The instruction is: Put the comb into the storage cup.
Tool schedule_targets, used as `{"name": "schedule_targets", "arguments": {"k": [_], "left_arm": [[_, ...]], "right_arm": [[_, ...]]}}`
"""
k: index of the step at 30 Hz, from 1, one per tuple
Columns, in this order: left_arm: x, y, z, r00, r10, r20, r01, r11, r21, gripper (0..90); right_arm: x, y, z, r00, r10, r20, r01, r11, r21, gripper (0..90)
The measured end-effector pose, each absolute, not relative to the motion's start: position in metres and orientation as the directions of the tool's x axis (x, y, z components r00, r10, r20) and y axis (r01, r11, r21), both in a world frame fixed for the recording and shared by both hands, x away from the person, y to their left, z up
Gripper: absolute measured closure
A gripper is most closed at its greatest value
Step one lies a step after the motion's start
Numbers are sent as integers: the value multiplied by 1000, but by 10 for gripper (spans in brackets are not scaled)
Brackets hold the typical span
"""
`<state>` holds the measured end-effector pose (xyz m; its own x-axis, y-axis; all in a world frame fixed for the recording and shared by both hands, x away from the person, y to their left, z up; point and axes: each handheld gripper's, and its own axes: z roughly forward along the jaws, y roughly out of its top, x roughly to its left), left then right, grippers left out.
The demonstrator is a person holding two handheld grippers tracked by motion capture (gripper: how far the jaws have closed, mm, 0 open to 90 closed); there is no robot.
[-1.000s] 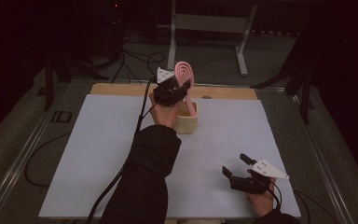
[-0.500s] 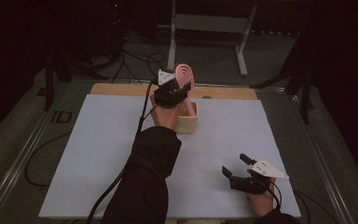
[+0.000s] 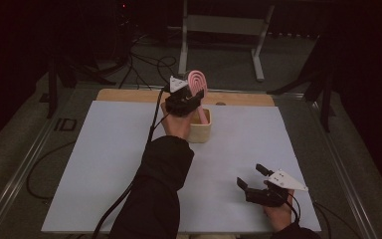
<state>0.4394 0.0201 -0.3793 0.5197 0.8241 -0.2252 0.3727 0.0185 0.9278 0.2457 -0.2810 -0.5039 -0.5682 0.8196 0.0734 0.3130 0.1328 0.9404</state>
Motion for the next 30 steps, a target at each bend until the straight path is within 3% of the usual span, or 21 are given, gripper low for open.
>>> {"name": "schedule_targets", "arguments": {"k": [30], "left_arm": [[437,15,-392,511,833,-214,384,1,923,642]], "right_arm": [[246,-281,-504,-561,824,72,320,135,938,102]]}}
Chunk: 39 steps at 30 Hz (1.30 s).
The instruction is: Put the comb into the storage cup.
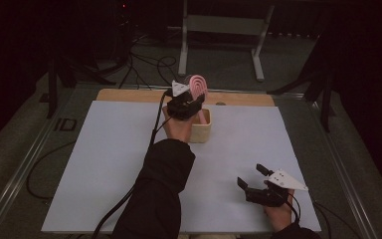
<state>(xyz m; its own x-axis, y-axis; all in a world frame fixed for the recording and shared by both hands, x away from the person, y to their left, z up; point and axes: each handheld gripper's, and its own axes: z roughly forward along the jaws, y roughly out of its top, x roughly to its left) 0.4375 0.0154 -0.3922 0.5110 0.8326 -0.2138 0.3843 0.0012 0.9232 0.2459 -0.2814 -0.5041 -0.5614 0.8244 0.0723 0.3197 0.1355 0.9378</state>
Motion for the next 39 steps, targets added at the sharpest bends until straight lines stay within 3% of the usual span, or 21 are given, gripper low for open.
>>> {"name": "schedule_targets", "arguments": {"k": [39], "left_arm": [[438,15,-414,488,840,-238,422,12,906,639]], "right_arm": [[247,-281,-505,-561,825,73,327,140,935,103]]}}
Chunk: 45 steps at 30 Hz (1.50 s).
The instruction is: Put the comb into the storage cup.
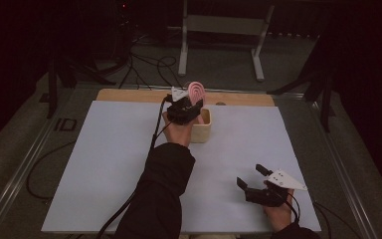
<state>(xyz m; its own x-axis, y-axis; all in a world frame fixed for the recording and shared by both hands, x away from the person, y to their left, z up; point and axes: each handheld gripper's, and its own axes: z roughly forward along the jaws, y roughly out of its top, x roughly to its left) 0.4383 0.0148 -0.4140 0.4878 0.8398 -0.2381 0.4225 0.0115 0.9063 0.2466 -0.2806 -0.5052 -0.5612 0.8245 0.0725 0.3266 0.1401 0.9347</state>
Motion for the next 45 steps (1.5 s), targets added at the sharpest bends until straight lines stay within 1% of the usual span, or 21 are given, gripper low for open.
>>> {"name": "schedule_targets", "arguments": {"k": [25,45], "left_arm": [[437,4,-424,500,837,-223,437,-22,899,630],[438,3,-429,514,824,-239,455,-25,890,620]], "right_arm": [[247,-280,-505,-564,823,71,325,142,935,104],[246,-281,-505,-559,826,70,327,142,934,104]]}}
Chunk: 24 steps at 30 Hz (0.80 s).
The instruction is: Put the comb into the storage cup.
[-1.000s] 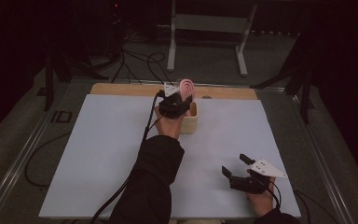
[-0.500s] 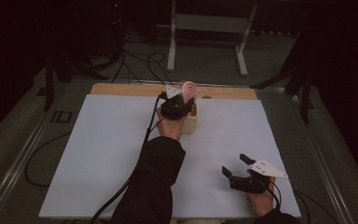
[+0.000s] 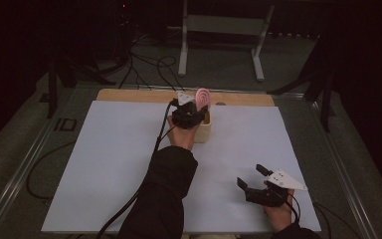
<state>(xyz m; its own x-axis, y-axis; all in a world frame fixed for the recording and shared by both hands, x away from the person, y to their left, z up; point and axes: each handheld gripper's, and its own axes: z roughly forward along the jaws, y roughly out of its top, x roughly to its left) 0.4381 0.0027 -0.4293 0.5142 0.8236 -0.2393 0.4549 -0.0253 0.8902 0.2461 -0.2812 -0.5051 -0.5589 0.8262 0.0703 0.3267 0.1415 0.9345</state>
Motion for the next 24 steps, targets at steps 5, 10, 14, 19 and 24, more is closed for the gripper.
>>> {"name": "schedule_targets", "arguments": {"k": [5,10,14,19,24], "left_arm": [[438,3,-430,517,820,-245,456,-22,890,617],[440,4,-430,523,814,-253,459,-18,888,616],[441,6,-430,519,813,-266,465,-7,885,613],[443,10,-430,516,807,-288,474,11,880,608],[444,14,-429,513,808,-290,479,11,878,603]], "right_arm": [[246,-281,-505,-560,826,69,326,143,934,104],[246,-281,-505,-559,826,70,327,142,934,104],[246,-281,-505,-560,826,70,327,143,934,104],[246,-281,-506,-560,826,70,329,144,933,104],[246,-282,-506,-557,828,70,330,143,933,104]]}}
